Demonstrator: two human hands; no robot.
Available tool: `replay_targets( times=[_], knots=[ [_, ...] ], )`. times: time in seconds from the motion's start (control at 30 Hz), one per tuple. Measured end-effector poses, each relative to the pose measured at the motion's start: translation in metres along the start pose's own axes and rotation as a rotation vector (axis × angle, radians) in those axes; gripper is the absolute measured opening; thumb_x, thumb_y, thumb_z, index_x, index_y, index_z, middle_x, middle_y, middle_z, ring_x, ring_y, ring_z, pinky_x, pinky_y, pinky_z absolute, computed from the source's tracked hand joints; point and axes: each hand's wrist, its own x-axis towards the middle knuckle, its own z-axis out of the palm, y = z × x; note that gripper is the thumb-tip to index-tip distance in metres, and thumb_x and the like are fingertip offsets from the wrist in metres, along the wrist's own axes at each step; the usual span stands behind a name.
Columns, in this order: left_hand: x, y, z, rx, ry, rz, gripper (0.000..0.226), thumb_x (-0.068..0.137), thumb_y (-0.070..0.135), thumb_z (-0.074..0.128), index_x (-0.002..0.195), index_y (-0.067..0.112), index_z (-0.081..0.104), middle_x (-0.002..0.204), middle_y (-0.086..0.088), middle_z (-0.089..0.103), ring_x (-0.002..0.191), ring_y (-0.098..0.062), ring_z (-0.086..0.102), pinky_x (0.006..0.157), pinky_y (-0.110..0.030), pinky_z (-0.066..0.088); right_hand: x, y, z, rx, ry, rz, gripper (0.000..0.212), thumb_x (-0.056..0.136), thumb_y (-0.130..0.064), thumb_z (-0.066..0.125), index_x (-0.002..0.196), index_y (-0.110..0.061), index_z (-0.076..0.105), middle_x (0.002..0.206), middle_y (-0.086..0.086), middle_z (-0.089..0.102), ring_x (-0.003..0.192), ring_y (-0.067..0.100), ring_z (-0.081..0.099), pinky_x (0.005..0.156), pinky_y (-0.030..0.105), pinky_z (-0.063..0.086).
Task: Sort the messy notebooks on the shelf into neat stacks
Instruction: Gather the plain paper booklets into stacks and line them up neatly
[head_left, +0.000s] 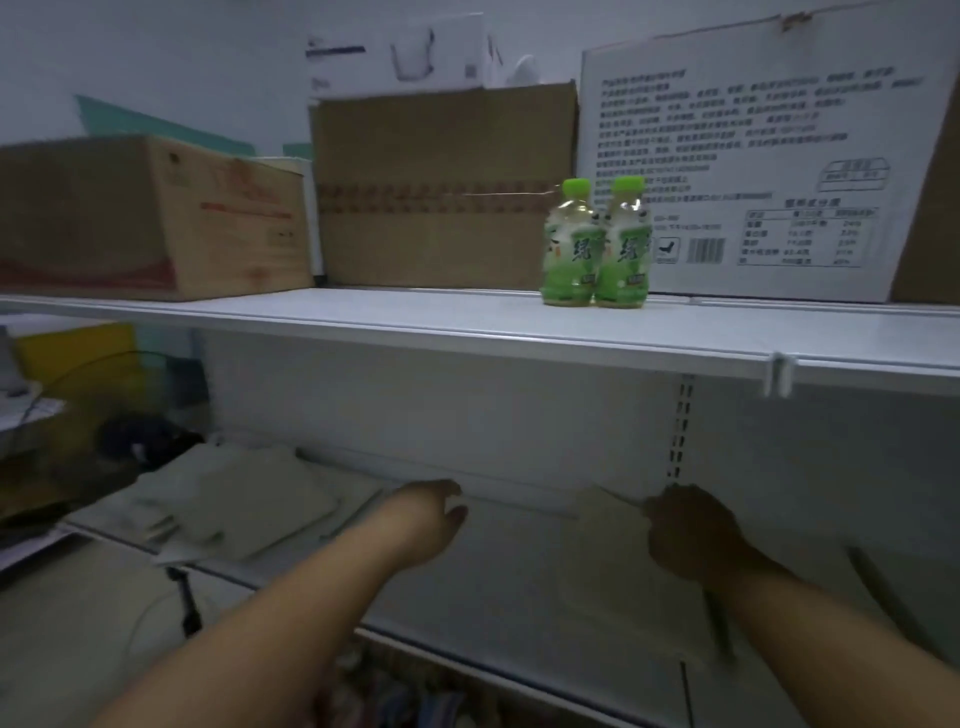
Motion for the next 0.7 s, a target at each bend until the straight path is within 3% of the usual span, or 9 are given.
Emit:
replay_targets(
  times=[0.1,0.2,0.4,0.5,0.63,0.7],
  knots=[
    [-0.011,-0.074,-0.022,0.188,-0.102,-0.131,0.060,0.099,0.048,0.028,0.151,0.018,0.018,0.160,-0.005,0.005,0.147,-0.024,0.005,0.119,-0.040,0.012,0.011,-0.111,-0.012,0.140,-0.053,-0.238,0.057,0.098,-0.035,0.037,0.150,-0.022,0.020,0.159,0.007,0.005,0.147,0.023,0.003,0.119,0.033,0.004],
    [-0.032,-0.133,-0.035,0.214,-0.097,-0.234,0.062,0.099,0.051,0.021,0.151,0.020,0.012,0.160,-0.006,-0.007,0.147,-0.026,-0.006,0.118,-0.049,0.008,0.012,-0.199,-0.009,0.256,-0.074,-0.449,0.061,0.096,-0.041,0.040,0.151,-0.029,0.014,0.159,0.003,-0.009,0.147,0.021,-0.008,0.119,0.034,-0.001],
    [-0.074,-0.207,-0.025,0.074,-0.097,-0.283,0.061,0.099,0.049,0.027,0.151,0.020,0.016,0.160,-0.005,0.001,0.148,-0.021,0.000,0.118,-0.037,0.010,0.029,-0.288,0.013,0.197,-0.227,-0.609,0.062,0.096,-0.036,0.041,0.150,-0.025,0.015,0.159,0.008,-0.003,0.147,0.025,0.000,0.119,0.038,0.007],
    [-0.084,-0.236,-0.017,-0.011,-0.111,-0.288,0.055,0.099,0.044,0.034,0.148,0.020,0.026,0.160,-0.004,0.008,0.147,-0.020,0.008,0.116,-0.030,0.013,0.046,-0.324,0.016,0.203,-0.232,-0.625,0.058,0.096,-0.031,0.041,0.149,-0.019,0.021,0.159,0.011,0.003,0.146,0.028,0.005,0.119,0.039,0.009],
    [-0.085,-0.272,-0.023,-0.079,-0.183,-0.316,0.051,0.098,0.039,0.041,0.145,0.022,0.032,0.159,0.000,0.011,0.147,-0.018,0.005,0.117,-0.030,0.015,0.087,-0.370,0.024,0.223,-0.173,-0.656,0.053,0.094,-0.031,0.043,0.143,-0.015,0.032,0.155,0.013,0.020,0.142,0.029,0.021,0.115,0.038,0.023],
    [-0.076,-0.293,-0.033,-0.099,-0.164,-0.357,0.047,0.097,0.036,0.043,0.142,0.024,0.038,0.157,0.002,0.020,0.145,-0.016,0.017,0.113,-0.027,0.022,0.113,-0.390,0.029,0.269,-0.180,-0.638,0.054,0.097,-0.034,0.040,0.146,-0.015,0.028,0.157,0.010,0.016,0.143,0.026,0.019,0.116,0.037,0.021]
  ],
)
